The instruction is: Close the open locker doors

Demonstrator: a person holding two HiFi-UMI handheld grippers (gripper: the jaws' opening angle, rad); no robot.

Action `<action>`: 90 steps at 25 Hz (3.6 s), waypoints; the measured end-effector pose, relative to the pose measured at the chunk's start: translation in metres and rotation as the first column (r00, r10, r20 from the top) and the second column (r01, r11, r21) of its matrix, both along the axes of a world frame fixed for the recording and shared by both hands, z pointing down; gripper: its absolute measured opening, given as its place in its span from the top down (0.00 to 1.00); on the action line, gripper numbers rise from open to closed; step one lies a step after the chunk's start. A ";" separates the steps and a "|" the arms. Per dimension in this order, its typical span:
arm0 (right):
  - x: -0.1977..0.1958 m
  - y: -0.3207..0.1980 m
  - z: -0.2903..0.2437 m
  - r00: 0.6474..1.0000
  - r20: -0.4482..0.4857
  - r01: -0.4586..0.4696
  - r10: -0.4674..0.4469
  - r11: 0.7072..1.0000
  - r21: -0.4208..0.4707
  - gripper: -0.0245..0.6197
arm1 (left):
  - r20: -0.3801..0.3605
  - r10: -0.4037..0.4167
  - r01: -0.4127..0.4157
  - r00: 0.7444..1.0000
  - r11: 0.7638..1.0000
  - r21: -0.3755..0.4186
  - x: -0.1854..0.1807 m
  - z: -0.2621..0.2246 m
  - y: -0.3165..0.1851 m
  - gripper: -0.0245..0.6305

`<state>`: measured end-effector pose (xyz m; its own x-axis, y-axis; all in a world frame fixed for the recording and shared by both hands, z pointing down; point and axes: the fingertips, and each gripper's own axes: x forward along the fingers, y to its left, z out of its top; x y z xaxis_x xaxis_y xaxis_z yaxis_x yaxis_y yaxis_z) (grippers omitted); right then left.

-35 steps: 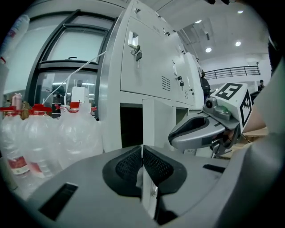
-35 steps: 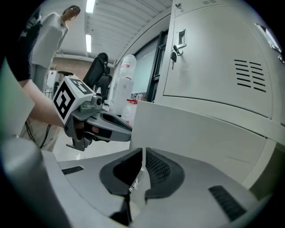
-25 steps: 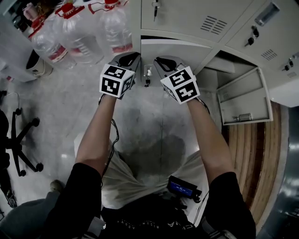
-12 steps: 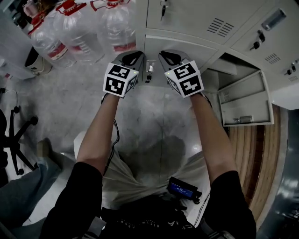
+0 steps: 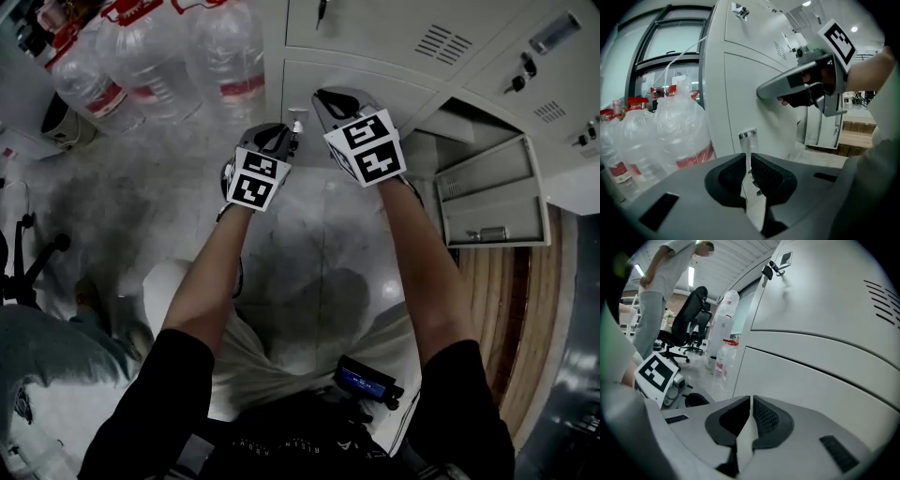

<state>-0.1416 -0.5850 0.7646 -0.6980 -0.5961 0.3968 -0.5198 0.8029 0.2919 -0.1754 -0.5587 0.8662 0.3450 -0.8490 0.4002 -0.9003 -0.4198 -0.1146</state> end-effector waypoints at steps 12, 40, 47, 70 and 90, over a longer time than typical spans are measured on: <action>0.006 -0.003 0.012 0.999 0.019 -0.038 0.039 0.999 -0.017 0.89 | 0.164 -0.004 0.016 0.986 0.997 -0.072 0.027 0.072 -0.001 0.80; 0.016 -0.007 0.020 0.995 0.030 -0.091 0.093 0.995 -0.048 0.89 | 0.373 -0.047 0.069 0.927 0.997 -0.046 0.026 0.114 -0.016 0.88; 0.014 -0.006 0.019 0.995 0.030 -0.095 0.096 0.994 -0.048 0.89 | 0.188 -0.090 0.110 0.978 0.989 -0.099 0.024 0.115 -0.015 0.89; 0.011 -0.005 0.020 0.995 0.019 -0.099 0.101 0.993 -0.060 0.89 | -0.364 -0.182 0.093 0.913 0.964 -0.249 0.019 0.111 -0.016 0.90; 0.005 -0.002 0.013 0.995 0.014 -0.103 0.104 0.993 -0.059 0.89 | -0.320 -0.144 0.023 0.936 0.935 -0.353 0.022 0.098 0.011 0.75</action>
<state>-0.1371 -0.5866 0.7776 -0.6408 -0.6417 0.4215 -0.6051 0.7600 0.2372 -0.1539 -0.5480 0.9641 0.4437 -0.7144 0.5411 -0.8928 -0.3002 0.3358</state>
